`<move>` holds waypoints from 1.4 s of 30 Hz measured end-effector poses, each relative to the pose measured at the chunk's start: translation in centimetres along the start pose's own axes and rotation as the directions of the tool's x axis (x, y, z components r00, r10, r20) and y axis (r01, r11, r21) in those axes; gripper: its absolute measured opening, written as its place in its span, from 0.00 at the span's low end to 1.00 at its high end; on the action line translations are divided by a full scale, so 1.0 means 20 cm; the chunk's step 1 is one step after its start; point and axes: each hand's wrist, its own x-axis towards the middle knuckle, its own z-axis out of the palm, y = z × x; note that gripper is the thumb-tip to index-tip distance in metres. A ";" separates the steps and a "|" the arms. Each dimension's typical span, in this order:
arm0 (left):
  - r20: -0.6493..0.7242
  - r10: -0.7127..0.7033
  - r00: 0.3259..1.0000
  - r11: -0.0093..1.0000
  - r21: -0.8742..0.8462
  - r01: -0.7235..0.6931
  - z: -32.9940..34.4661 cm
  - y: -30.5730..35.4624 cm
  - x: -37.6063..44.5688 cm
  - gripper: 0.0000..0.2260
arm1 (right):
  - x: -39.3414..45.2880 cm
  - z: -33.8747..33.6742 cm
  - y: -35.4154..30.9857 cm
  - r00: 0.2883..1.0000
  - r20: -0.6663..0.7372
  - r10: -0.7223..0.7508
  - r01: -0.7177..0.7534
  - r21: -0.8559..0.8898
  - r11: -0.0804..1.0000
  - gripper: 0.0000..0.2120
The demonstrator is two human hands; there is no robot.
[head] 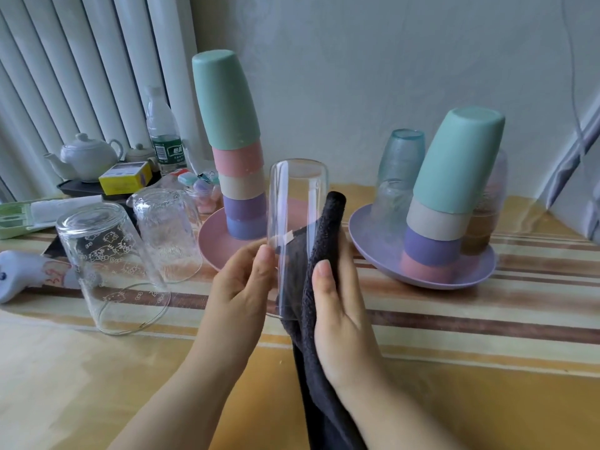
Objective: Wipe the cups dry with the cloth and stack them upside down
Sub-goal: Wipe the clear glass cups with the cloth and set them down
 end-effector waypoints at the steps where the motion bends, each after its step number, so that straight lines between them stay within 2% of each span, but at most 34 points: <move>1: -0.007 -0.017 1.000 1.000 -0.018 0.017 0.00 0.00 0.00 0.19 | 0.00 0.00 0.01 1.000 -0.001 -0.026 0.026 -0.020 0.999 0.22; 4: 0.033 -0.098 0.995 0.995 0.001 0.098 -0.03 -0.01 0.02 0.13 | -0.01 0.03 0.03 0.999 0.017 -0.038 0.039 -0.079 0.996 0.23; 7: 0.195 -0.176 0.965 0.984 0.036 0.172 -0.06 -0.01 0.02 0.23 | -0.01 0.02 0.01 1.000 0.015 -0.002 0.002 -0.054 0.999 0.22; 9: 0.258 -0.220 0.941 0.975 0.044 0.216 -0.06 -0.01 0.00 0.22 | 0.02 -0.02 -0.02 0.994 -0.053 0.093 -0.094 -0.033 0.995 0.17; 11: 0.259 -0.261 0.930 0.965 0.064 0.253 -0.06 -0.03 -0.01 0.25 | 0.04 -0.07 -0.03 0.978 -0.080 0.193 -0.196 -0.019 0.981 0.14; 13: 0.188 -0.264 0.946 0.962 0.119 0.245 -0.06 -0.05 0.00 0.31 | 0.05 -0.07 0.00 0.967 -0.064 0.245 -0.247 -0.029 0.969 0.16; 14: 0.138 -0.248 0.959 0.963 0.144 0.229 -0.07 -0.05 0.01 0.30 | 0.05 -0.06 0.02 0.961 -0.051 0.273 -0.275 -0.038 0.961 0.18; 16: 0.068 -0.212 0.975 0.965 0.174 0.198 -0.08 -0.02 0.01 0.21 | 0.03 -0.03 0.05 0.950 -0.015 0.311 -0.311 -0.069 0.948 0.17; 18: 0.013 -0.201 0.980 0.969 0.153 0.196 -0.10 -0.01 0.02 0.18 | 0.02 -0.01 0.07 0.954 0.032 0.297 -0.290 -0.142 0.947 0.16; 21: -0.041 -0.232 0.972 0.958 0.164 0.236 -0.13 -0.01 0.03 0.28 | 0.01 0.00 0.08 0.958 0.097 0.272 -0.238 -0.264 0.935 0.16; 24: -0.107 -0.222 0.969 0.951 0.194 0.239 -0.20 0.01 0.02 0.23 | -0.01 0.01 0.08 0.949 0.154 0.275 -0.217 -0.317 0.923 0.18; 26: -0.199 -0.146 0.969 0.929 0.309 0.203 -0.27 0.02 0.01 0.21 | -0.01 0.00 0.08 0.950 0.158 0.269 -0.206 -0.329 0.922 0.19; 30: -0.355 -0.072 0.932 0.825 0.504 0.256 -0.37 -0.01 -0.06 0.26 | -0.01 0.00 0.09 0.956 0.142 0.258 -0.199 -0.337 0.920 0.19; 33: -0.403 0.001 0.915 0.766 0.588 0.258 -0.35 -0.03 -0.10 0.29 | -0.01 -0.01 0.08 0.956 0.147 0.253 -0.191 -0.344 0.919 0.19; 37: -0.441 0.017 0.897 0.738 0.611 0.286 -0.32 -0.06 -0.11 0.32 | 0.00 -0.01 0.09 0.959 0.150 0.240 -0.179 -0.333 0.926 0.19; 42: -0.527 -0.019 0.850 0.753 0.552 0.359 -0.29 -0.08 -0.06 0.33 | 0.00 -0.02 0.08 0.961 0.162 0.226 -0.165 -0.323 0.932 0.20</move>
